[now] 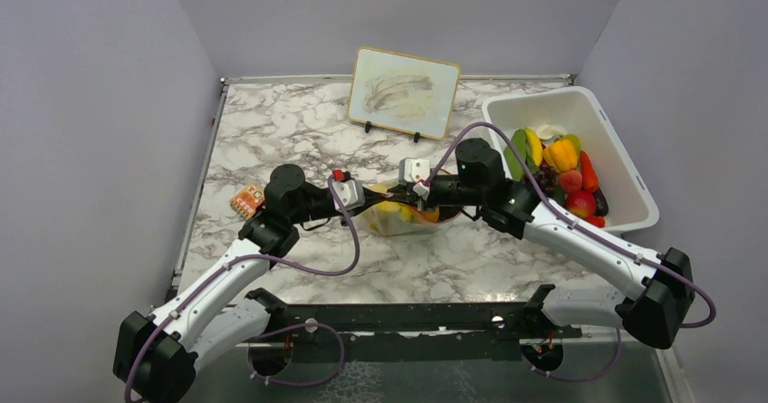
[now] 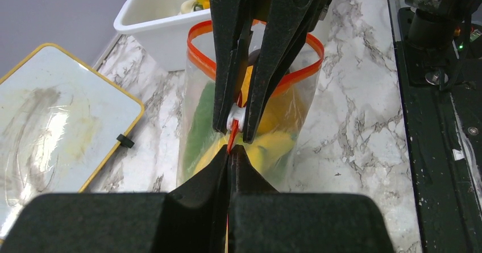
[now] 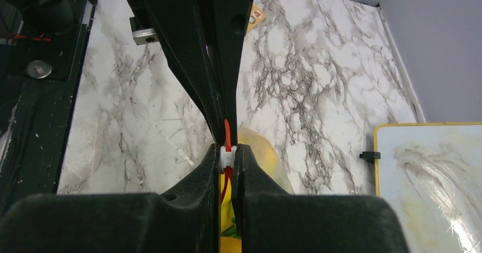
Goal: Place the food in the zip-top bag and seal the zipper
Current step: Zip the zipper food storage bag at the center of the board.
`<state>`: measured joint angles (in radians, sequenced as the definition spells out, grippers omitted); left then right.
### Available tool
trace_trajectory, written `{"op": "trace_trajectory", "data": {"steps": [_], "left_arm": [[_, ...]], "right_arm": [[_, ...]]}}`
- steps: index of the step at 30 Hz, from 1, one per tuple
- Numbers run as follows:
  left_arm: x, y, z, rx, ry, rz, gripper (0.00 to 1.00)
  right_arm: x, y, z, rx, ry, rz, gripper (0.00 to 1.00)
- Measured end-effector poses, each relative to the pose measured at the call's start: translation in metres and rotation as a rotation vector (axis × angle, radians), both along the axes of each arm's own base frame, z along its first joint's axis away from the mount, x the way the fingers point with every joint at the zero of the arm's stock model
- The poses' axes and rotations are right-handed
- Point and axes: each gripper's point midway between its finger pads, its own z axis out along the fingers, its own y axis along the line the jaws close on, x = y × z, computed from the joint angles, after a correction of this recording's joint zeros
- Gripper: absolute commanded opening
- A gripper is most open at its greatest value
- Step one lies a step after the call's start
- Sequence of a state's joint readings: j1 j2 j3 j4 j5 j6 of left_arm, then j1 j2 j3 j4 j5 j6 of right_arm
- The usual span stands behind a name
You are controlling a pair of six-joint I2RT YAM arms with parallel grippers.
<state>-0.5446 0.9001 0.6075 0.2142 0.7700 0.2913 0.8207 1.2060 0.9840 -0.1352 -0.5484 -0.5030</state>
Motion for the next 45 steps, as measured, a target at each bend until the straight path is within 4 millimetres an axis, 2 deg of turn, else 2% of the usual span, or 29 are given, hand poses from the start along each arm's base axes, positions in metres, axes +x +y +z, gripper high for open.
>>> {"op": "trace_trajectory", "data": {"steps": [10,18,19,22,25,27,31,33,36,38,39,40,45], "left_arm": [[0.0,0.006,0.0,0.014,-0.019,0.012,0.0],[0.0,0.01,0.011,-0.006,-0.052,0.032,0.0],[0.0,0.01,0.012,-0.008,-0.056,0.033,0.03],[0.001,0.01,0.012,-0.01,-0.052,0.037,0.28],[0.004,0.012,0.011,-0.009,-0.048,0.041,0.46],[0.003,0.011,0.008,-0.006,-0.036,0.023,0.5],[0.0,0.007,0.0,0.004,-0.011,-0.015,0.52],[-0.001,0.005,-0.003,0.009,0.002,-0.027,0.51],[-0.001,0.003,-0.004,0.008,0.01,-0.045,0.4],[-0.002,0.001,-0.002,0.003,0.012,-0.064,0.23],[-0.003,0.0,-0.001,0.0,0.016,-0.072,0.09],[-0.004,-0.001,0.001,-0.002,0.016,-0.081,0.0],[-0.007,-0.003,0.004,-0.009,0.023,-0.102,0.0]], "right_arm": [[0.004,-0.012,-0.006,-0.052,-0.015,-0.057,0.01],[0.004,-0.025,0.0,-0.08,-0.043,-0.102,0.01],[0.003,-0.026,0.001,-0.082,-0.043,-0.102,0.01],[0.0,-0.026,0.001,-0.081,-0.036,-0.086,0.01],[-0.004,-0.025,-0.001,-0.079,-0.019,-0.062,0.01],[-0.008,-0.023,0.0,-0.072,-0.01,-0.038,0.01],[-0.014,-0.018,-0.003,-0.065,0.013,0.01,0.01],[-0.016,-0.014,-0.005,-0.062,0.024,0.034,0.01],[-0.019,-0.011,-0.006,-0.055,0.033,0.06,0.01],[-0.02,-0.009,-0.005,-0.049,0.038,0.071,0.01],[-0.02,-0.008,-0.005,-0.047,0.041,0.074,0.01],[-0.021,-0.008,-0.005,-0.043,0.043,0.075,0.01],[-0.019,-0.007,-0.004,-0.035,0.07,0.058,0.01]]}}
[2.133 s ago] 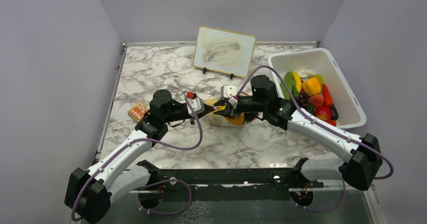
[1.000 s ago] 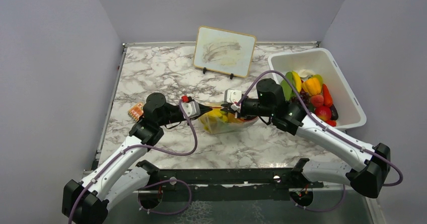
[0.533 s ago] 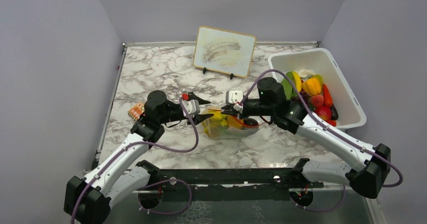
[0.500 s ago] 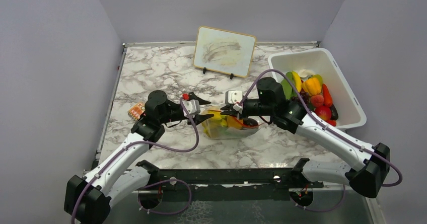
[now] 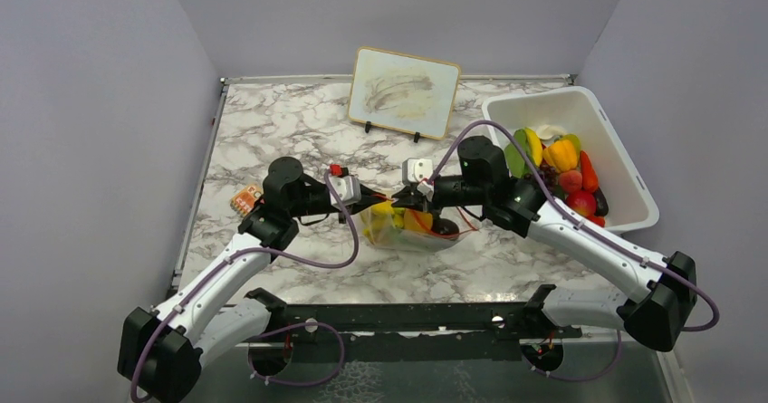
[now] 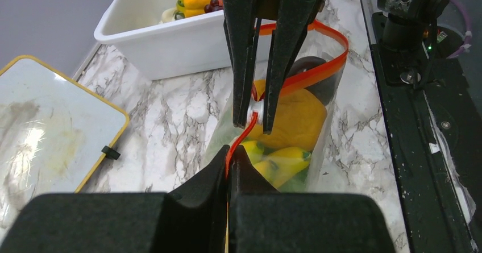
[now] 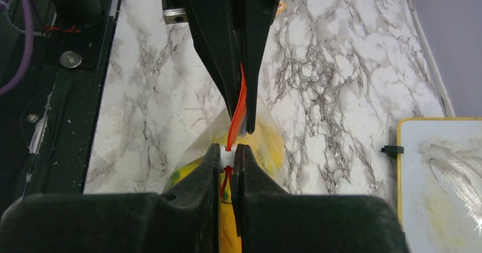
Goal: Place the food in the zip-top bag and seal the zipper
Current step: Zip the zipper food storage bag at the center of the board.
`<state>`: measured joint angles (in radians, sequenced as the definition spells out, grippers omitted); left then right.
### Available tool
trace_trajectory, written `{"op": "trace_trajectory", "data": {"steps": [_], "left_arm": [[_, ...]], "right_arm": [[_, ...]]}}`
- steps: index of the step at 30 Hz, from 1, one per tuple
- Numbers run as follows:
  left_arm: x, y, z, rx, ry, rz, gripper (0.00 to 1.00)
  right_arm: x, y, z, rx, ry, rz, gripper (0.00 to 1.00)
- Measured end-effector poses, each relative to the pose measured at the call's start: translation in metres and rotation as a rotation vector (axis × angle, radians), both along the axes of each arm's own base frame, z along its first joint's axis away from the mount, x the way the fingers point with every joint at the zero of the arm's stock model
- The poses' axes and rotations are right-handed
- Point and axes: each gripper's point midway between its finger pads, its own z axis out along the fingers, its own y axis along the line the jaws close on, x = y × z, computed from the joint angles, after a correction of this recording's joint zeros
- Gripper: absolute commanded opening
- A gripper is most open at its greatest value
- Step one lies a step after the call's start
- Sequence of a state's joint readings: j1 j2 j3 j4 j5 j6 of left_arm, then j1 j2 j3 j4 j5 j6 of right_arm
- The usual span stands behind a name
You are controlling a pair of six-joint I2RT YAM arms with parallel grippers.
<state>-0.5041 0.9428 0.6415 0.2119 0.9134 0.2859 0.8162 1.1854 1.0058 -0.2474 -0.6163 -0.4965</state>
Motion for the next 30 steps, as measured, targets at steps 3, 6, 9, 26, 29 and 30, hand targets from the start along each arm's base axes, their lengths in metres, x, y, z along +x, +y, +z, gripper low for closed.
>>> {"op": "trace_trajectory", "data": {"steps": [3,6,9,26,29,30], "left_arm": [[0.0,0.002,0.002,-0.002,0.002,0.018,0.0],[0.002,0.006,0.008,-0.011,-0.011,0.054,0.0],[0.004,0.01,0.016,-0.021,-0.028,0.098,0.0],[0.019,0.031,0.027,-0.014,-0.054,0.274,0.0],[0.022,0.035,0.027,-0.007,-0.058,0.309,0.0],[0.024,0.036,0.027,-0.006,-0.061,0.318,0.0]], "right_arm": [[0.004,-0.001,0.003,-0.006,-0.001,-0.023,0.01],[0.01,-0.002,0.009,-0.006,-0.019,-0.055,0.01],[0.012,-0.005,0.014,-0.002,-0.036,-0.077,0.01],[0.017,-0.027,0.013,-0.053,-0.042,-0.177,0.01],[0.018,-0.032,0.013,-0.062,-0.044,-0.2,0.01],[0.018,-0.034,0.014,-0.063,-0.046,-0.208,0.01]]}}
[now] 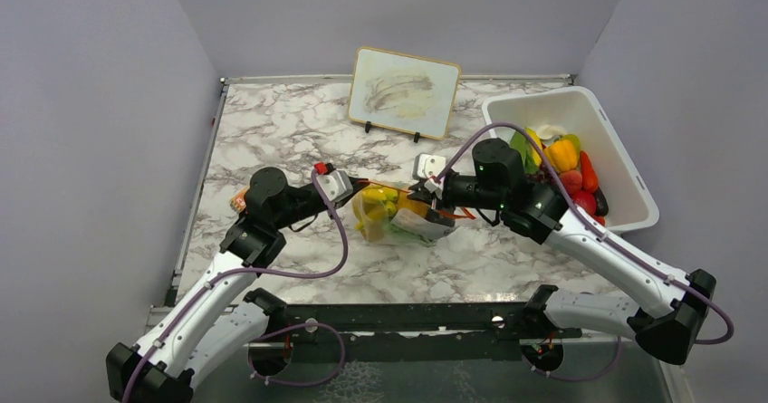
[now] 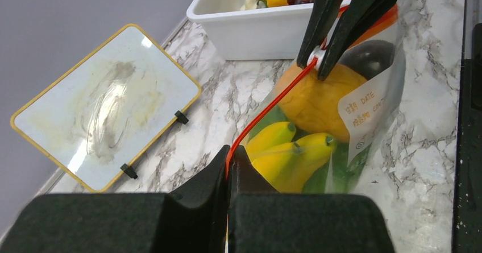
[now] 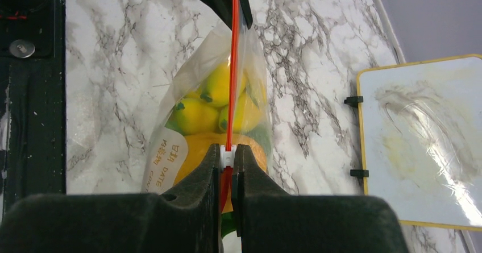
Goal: Place the food in the zip-top bag and seal the zipper
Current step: Zip the zipper food storage bag at the center of the board.
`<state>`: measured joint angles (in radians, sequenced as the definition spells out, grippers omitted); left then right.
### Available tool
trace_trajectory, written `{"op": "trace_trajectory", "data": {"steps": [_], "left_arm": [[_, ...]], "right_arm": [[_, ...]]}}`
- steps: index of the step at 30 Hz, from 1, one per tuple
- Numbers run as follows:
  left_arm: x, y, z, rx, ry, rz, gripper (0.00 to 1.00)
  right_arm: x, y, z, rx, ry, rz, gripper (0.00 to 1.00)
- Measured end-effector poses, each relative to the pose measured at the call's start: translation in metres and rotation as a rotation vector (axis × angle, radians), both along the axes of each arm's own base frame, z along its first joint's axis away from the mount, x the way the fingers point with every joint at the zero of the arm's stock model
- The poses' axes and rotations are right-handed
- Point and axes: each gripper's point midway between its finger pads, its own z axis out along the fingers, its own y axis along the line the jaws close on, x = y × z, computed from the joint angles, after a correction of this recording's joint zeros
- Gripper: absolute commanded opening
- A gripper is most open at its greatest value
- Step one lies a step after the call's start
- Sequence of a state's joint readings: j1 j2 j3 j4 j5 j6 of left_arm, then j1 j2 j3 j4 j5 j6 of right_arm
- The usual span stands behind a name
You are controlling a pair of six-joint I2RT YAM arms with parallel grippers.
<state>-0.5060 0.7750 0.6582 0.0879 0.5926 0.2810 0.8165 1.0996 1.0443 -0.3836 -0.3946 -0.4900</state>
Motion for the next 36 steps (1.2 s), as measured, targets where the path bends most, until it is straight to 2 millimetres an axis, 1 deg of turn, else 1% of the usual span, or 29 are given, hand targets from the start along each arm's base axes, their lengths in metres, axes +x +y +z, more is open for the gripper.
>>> {"op": "trace_trajectory", "data": {"steps": [9,15,20,36], "left_arm": [[0.007,0.009,0.004,0.0,-0.018,0.068,0.0],[0.015,0.018,0.006,0.0,-0.025,0.141,0.0],[0.021,0.025,0.008,-0.003,-0.033,0.198,0.0],[0.038,0.041,0.006,0.004,-0.028,0.326,0.0]], "right_arm": [[-0.003,-0.015,0.007,-0.001,-0.013,-0.047,0.01],[-0.004,-0.023,0.004,-0.019,-0.005,-0.078,0.01],[-0.007,-0.031,0.006,-0.023,-0.011,-0.097,0.01],[-0.016,-0.061,0.0,-0.085,0.006,-0.167,0.01]]}}
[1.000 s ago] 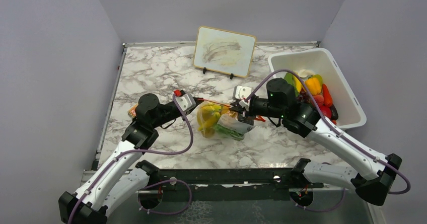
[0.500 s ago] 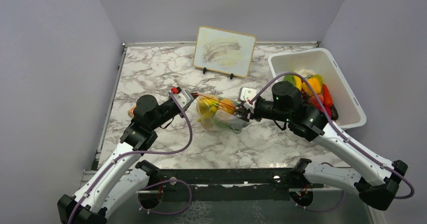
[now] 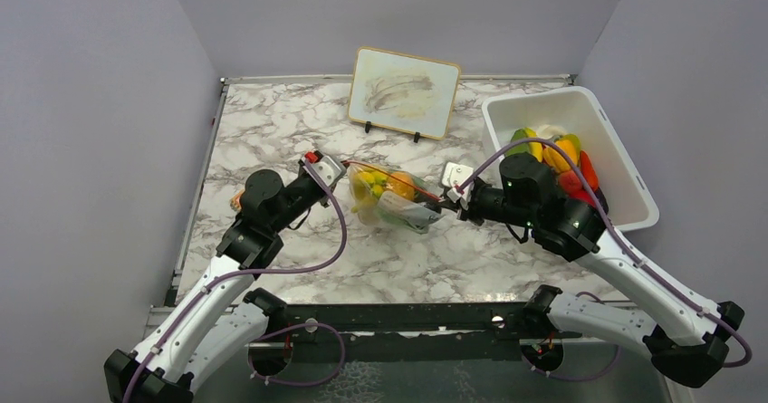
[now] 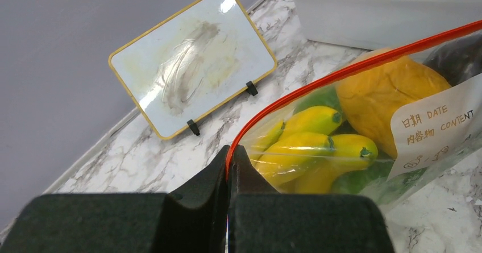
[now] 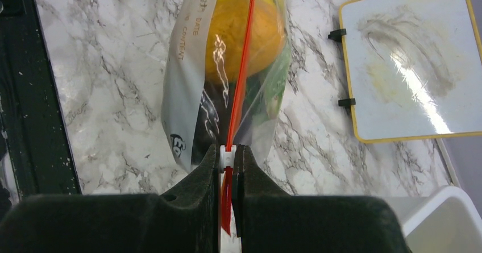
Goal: Place the food in the zip-top bag and seal the zipper
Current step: Zip the zipper food storage bag at the center of the board.
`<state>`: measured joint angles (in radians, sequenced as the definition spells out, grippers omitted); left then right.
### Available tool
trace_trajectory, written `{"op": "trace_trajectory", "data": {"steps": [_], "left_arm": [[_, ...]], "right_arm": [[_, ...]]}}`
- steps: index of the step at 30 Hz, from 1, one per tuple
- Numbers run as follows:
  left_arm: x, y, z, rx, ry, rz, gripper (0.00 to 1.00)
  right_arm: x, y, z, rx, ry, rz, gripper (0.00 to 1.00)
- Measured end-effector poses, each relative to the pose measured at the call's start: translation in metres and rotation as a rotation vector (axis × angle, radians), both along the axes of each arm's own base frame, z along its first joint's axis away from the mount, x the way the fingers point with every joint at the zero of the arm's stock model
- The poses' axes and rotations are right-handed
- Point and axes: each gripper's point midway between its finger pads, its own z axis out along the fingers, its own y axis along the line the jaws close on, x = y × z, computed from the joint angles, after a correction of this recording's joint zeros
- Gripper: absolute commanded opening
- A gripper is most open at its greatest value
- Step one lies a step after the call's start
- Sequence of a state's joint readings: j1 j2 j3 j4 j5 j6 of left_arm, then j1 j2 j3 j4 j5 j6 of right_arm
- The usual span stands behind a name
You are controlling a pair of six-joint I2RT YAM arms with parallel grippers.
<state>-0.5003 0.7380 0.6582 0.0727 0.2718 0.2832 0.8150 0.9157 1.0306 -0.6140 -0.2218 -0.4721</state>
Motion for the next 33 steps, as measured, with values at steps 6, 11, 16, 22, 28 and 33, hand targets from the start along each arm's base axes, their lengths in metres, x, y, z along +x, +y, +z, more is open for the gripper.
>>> {"op": "trace_trajectory", "data": {"steps": [6,11,16,22,28,33], "left_arm": [[0.006,0.008,-0.001,0.002,0.002,0.047,0.0],[0.009,0.008,-0.004,0.005,0.016,0.055,0.0],[0.01,0.007,-0.007,-0.001,0.033,0.055,0.0],[0.011,0.008,-0.007,-0.002,0.035,0.067,0.0],[0.005,0.015,-0.006,-0.004,0.06,0.089,0.0],[-0.023,0.022,0.024,-0.099,0.042,0.065,0.0]], "right_arm": [[-0.005,-0.016,-0.004,-0.038,0.008,-0.035,0.01],[-0.007,-0.028,-0.007,-0.069,0.004,-0.066,0.01],[-0.007,-0.033,-0.003,-0.065,-0.017,-0.074,0.01],[-0.007,-0.032,-0.004,-0.067,-0.015,-0.069,0.01],[-0.02,-0.023,0.002,-0.029,0.003,0.011,0.01],[-0.055,-0.008,0.016,0.063,0.05,0.192,0.01]]}}
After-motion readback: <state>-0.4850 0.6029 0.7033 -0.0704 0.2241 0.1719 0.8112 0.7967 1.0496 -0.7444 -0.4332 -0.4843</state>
